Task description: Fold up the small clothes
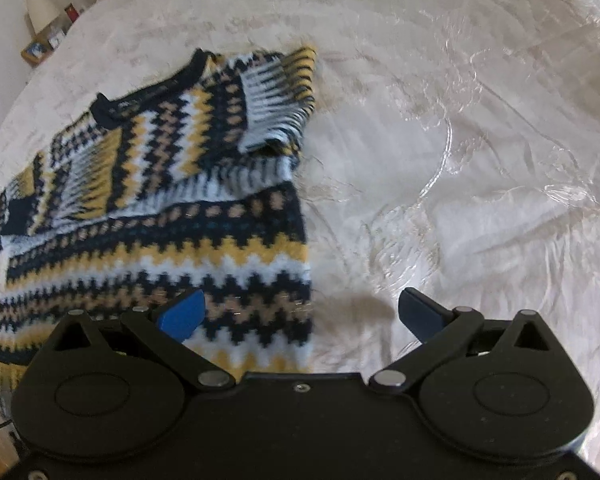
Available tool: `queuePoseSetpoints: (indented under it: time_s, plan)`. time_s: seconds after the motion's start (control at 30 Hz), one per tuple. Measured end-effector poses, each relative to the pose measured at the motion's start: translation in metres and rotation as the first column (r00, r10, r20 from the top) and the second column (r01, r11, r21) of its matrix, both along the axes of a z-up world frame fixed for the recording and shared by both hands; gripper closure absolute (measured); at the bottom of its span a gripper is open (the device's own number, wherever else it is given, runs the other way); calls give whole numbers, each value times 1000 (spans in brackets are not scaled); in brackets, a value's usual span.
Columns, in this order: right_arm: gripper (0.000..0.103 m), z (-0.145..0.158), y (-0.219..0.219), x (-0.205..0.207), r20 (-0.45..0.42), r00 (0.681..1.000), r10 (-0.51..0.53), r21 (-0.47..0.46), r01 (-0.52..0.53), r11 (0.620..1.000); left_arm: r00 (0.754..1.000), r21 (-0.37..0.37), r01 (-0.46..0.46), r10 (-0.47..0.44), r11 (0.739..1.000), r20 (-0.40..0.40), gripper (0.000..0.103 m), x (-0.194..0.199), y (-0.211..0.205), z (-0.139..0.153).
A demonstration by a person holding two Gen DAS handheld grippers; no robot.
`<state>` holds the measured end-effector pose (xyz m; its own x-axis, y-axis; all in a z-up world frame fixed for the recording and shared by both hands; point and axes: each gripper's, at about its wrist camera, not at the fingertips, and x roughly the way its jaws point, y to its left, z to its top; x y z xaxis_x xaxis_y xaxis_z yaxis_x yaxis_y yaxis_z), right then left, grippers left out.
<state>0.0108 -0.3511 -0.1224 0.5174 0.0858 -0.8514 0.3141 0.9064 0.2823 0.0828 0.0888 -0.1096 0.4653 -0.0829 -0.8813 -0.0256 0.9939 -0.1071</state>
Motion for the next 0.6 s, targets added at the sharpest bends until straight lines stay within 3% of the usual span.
queuePoseSetpoints:
  time_s: [0.23,0.6]
  plan:
    - [0,14,46,11,9,1000,-28,12,28,1000,998,11,-50,49,999,49,40,43,65,20]
    - [0,31,144,42,26,999,38,67,-39,997,988,72,-102,93,992,125,40,134,139,45]
